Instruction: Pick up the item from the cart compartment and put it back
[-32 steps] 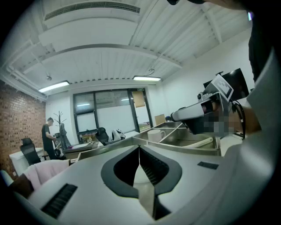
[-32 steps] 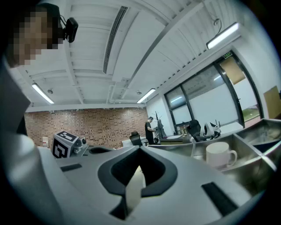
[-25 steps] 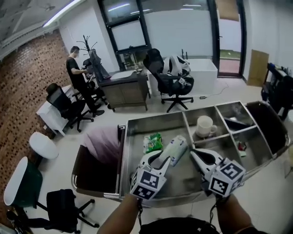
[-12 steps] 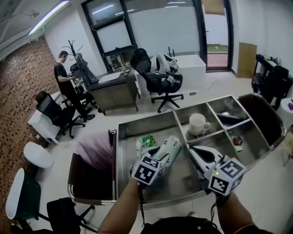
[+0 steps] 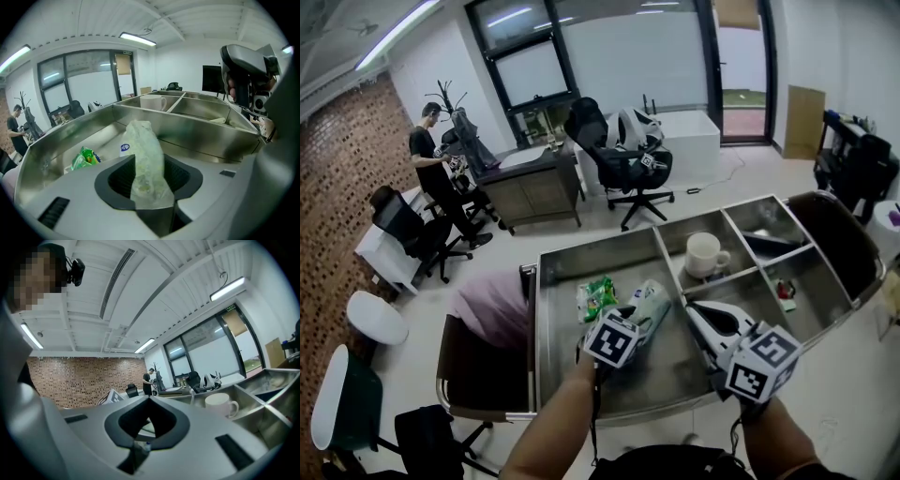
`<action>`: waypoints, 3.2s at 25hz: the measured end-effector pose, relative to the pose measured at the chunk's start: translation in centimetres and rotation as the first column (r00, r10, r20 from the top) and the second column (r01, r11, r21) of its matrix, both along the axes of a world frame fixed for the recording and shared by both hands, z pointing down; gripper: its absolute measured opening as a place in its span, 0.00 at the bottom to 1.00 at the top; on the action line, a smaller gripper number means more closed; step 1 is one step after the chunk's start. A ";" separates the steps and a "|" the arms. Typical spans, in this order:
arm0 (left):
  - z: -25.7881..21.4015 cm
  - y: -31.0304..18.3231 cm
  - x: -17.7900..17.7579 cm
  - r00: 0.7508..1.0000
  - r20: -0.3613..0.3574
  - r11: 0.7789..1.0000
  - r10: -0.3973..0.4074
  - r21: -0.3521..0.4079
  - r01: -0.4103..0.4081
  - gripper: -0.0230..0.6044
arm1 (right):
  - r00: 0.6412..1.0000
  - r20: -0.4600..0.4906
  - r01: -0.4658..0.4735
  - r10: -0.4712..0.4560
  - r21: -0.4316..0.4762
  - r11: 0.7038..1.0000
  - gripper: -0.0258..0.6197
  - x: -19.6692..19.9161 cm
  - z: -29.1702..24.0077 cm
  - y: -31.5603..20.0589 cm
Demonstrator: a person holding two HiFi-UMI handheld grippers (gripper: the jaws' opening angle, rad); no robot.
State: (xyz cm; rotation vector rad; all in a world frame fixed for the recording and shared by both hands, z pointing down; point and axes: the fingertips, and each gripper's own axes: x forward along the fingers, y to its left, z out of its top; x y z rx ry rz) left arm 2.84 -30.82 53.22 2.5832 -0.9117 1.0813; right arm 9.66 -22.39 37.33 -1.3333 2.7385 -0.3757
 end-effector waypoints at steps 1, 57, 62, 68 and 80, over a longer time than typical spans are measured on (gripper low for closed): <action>0.0 -0.1 -0.1 1.000 -0.001 1.000 -0.006 0.002 0.006 0.24 | 1.000 0.001 -0.001 0.001 -0.001 1.000 0.07 0.1 0.0 0.0; -16.5 11.1 -15.1 0.814 -0.523 0.794 -0.252 0.369 0.483 0.05 | 0.994 -0.029 0.110 -0.109 0.048 0.993 0.07 -7.0 -2.5 3.3; -16.8 10.8 -15.2 0.787 -0.545 0.758 -0.288 0.373 0.536 0.04 | 0.994 -0.023 0.105 -0.104 0.048 0.993 0.07 -6.1 -2.3 3.3; -16.8 10.6 -15.3 0.780 -0.551 0.751 -0.298 0.370 0.548 0.04 | 0.995 -0.017 0.098 -0.097 0.047 0.994 0.07 -5.9 -2.1 3.4; -16.3 10.2 -15.2 0.785 -0.547 0.765 -0.290 0.360 0.533 0.04 | 0.996 -0.009 0.087 -0.087 0.051 0.995 0.07 -5.9 -2.3 3.5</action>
